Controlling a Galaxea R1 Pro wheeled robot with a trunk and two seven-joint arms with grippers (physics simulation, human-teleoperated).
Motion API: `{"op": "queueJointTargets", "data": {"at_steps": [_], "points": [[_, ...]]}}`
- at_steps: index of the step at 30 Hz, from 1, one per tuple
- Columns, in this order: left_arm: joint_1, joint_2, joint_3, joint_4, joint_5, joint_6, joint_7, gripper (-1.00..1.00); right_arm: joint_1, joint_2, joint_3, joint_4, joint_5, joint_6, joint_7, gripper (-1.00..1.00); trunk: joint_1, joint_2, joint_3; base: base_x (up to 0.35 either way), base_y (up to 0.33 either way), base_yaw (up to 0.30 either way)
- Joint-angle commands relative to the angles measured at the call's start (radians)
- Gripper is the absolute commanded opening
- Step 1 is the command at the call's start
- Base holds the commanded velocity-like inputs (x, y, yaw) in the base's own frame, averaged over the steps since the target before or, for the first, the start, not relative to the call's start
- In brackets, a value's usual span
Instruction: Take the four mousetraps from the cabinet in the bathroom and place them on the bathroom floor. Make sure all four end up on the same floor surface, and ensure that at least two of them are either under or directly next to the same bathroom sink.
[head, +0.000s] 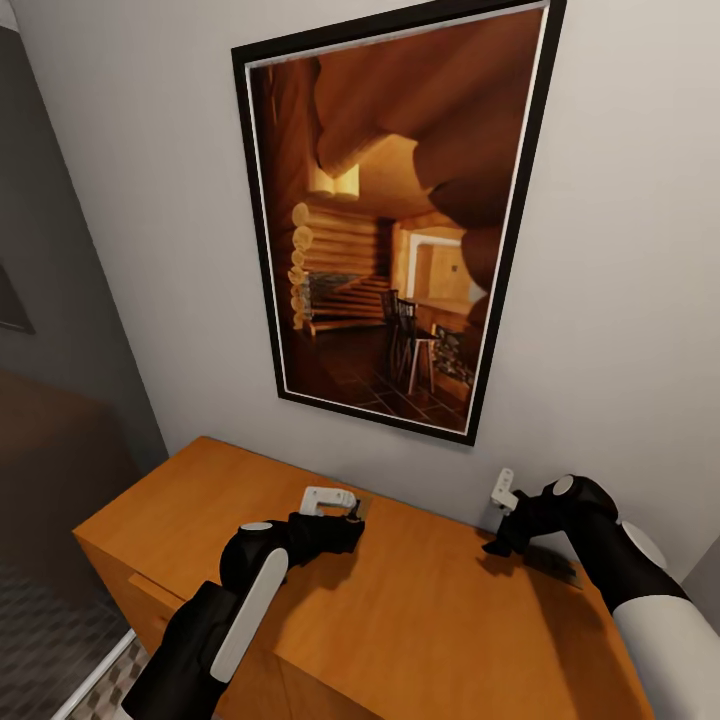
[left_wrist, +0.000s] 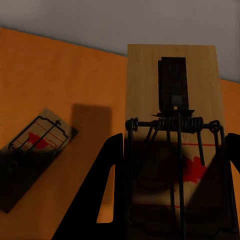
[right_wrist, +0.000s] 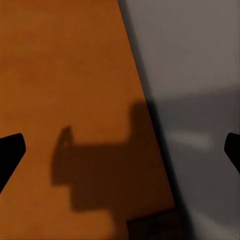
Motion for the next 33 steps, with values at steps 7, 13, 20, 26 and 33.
{"op": "queueJointTargets", "data": {"at_steps": [7, 13, 20, 26, 33], "points": [[-0.001, 0.0, -0.001, -0.001, 0.01, 0.004, 0.011, -1.0, -0.001, 0.0, 0.0, 0.011, 0.002, 0.009, 0.002, 1.0, 0.001, -0.002, -0.002, 0.0, 0.0, 0.0], [0.005, -0.028, 0.008, 0.004, 0.013, -0.01, 0.009, -1.0, 0.0, 0.028, -0.019, 0.039, 0.002, 0.024, 0.008, 1.0, 0.001, -0.002, -0.002, 0.0, 0.0, 0.0], [0.01, -0.055, 0.008, 0.002, 0.018, -0.033, 0.002, -1.0, 0.0, 0.068, -0.011, 0.043, 0.0, 0.032, 0.008, 1.0, 0.001, -0.002, -0.002, 0.0, 0.0, 0.0], [0.011, -0.058, 0.007, 0.01, 0.019, -0.04, 0.003, -1.0, 0.0, 0.074, -0.009, 0.046, -0.001, 0.034, 0.009, 1.0, 0.001, -0.002, -0.002, 0.0, 0.0, 0.0], [0.012, -0.062, 0.001, 0.012, 0.018, -0.038, 0.007, -1.0, 0.0, 0.069, -0.019, 0.037, 0.002, 0.052, 0.036, 1.0, 0.001, -0.002, -0.002, 0.0, 0.0, 0.0]]}}
